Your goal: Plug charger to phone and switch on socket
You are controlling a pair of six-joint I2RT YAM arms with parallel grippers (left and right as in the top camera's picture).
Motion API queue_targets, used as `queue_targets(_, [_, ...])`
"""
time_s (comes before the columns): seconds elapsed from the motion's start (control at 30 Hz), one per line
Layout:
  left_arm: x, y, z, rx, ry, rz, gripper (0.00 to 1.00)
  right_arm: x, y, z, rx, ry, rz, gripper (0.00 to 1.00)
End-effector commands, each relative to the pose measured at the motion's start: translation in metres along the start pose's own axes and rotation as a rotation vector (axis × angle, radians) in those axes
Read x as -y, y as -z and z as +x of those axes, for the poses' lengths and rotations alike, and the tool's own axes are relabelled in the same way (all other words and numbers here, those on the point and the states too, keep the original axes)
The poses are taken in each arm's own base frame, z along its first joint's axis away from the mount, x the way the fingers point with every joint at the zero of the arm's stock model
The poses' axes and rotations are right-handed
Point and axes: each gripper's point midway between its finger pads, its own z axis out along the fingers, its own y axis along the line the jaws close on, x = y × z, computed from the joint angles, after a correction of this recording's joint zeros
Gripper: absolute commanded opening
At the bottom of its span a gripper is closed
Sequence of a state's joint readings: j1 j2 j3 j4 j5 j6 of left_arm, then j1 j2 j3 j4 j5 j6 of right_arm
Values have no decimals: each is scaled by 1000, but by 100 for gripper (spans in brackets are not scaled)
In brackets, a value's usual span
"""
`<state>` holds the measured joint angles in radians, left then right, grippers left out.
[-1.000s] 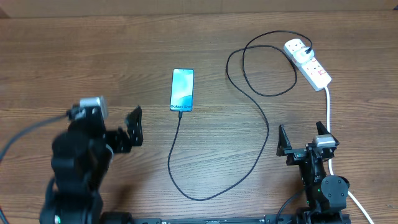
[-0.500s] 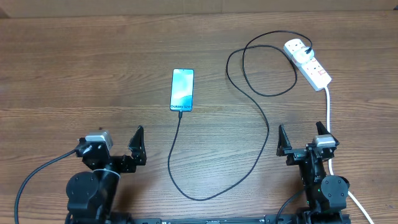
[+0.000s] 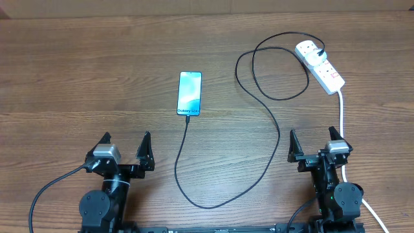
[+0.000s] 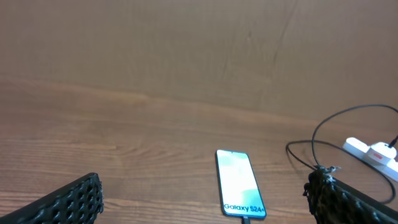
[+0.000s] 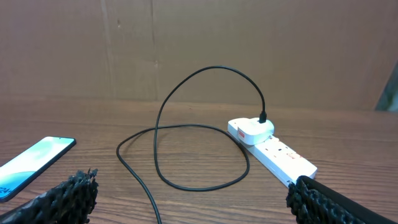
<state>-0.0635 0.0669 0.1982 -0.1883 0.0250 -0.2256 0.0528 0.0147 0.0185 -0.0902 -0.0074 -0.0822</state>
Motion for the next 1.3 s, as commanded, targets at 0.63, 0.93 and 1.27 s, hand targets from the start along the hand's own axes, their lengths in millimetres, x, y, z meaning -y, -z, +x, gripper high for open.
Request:
queue_targets(0.63, [-26, -9, 17, 124, -43, -96, 99, 2, 0, 1, 8, -3, 8, 100])
queue_targets(0.93, [-23, -12, 48, -8, -187, -63, 99, 2, 0, 1, 8, -3, 8, 100])
queue_targets(1.27, [-21, -12, 48, -12, -219, -51, 99, 2, 0, 1, 8, -3, 8, 100])
